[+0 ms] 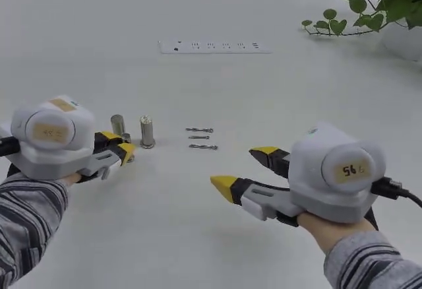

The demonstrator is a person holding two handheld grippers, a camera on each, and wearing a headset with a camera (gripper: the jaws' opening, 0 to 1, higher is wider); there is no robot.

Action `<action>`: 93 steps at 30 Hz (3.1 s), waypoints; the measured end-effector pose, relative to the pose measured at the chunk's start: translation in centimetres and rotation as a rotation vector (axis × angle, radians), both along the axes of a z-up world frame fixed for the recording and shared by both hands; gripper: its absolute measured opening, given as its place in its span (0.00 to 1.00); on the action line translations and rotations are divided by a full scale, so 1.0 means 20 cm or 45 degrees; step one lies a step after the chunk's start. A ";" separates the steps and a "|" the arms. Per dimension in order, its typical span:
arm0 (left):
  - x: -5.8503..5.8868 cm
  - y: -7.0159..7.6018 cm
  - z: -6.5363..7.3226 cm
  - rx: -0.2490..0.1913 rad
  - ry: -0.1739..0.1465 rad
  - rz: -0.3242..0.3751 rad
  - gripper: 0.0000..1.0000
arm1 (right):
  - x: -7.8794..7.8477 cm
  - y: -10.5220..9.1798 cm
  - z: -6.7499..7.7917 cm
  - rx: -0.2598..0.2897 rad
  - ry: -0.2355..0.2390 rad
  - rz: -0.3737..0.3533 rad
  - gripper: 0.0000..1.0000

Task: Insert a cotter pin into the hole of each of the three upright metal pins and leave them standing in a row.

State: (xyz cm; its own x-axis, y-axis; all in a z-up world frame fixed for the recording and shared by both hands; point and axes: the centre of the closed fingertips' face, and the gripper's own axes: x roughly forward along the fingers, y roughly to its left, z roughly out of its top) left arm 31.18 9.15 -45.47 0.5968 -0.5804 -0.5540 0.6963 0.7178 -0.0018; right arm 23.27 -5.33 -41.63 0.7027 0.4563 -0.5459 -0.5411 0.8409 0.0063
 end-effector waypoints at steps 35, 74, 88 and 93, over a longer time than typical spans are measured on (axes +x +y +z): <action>-0.27 -0.24 0.01 -0.004 0.025 -0.233 0.05 | -0.05 -0.01 -0.03 0.005 0.046 0.019 0.44; -0.34 -0.08 0.10 -0.057 0.048 0.013 0.51 | 0.28 0.00 -0.06 -0.248 0.184 0.377 0.17; -0.40 -0.01 0.11 -0.064 0.034 0.093 0.64 | 0.48 0.07 -0.18 -0.358 0.238 0.528 0.06; -0.43 -0.01 0.12 -0.040 0.011 0.078 0.67 | 0.51 0.09 -0.25 -0.389 0.269 0.570 0.06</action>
